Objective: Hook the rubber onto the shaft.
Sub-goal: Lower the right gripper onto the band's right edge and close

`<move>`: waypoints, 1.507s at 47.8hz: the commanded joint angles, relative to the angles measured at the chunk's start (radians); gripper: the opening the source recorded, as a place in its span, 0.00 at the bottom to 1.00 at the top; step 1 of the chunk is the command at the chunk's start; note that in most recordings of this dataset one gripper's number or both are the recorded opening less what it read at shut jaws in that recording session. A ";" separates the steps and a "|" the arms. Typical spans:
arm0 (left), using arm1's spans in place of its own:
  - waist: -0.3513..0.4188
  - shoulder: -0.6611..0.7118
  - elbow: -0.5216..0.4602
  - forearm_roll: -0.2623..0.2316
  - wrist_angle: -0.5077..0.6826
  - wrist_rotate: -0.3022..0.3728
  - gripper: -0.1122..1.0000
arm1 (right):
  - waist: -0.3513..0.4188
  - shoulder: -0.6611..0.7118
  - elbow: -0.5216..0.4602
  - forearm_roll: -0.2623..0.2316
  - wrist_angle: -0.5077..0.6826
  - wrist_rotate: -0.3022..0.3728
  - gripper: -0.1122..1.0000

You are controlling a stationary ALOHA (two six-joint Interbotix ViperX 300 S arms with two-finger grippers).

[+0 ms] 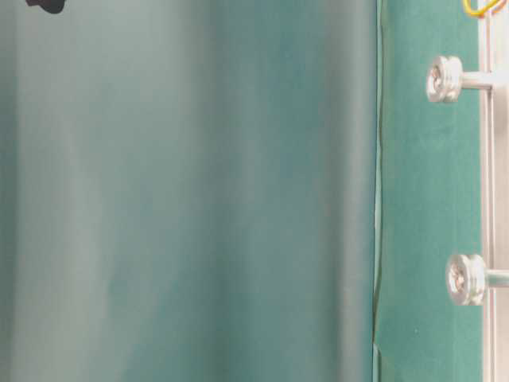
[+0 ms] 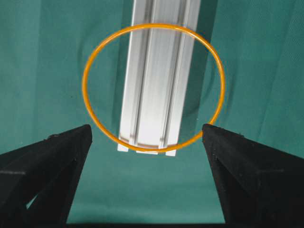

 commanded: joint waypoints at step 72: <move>0.002 0.008 -0.034 0.002 -0.003 -0.002 0.10 | 0.095 0.141 0.156 0.129 -0.314 0.003 0.96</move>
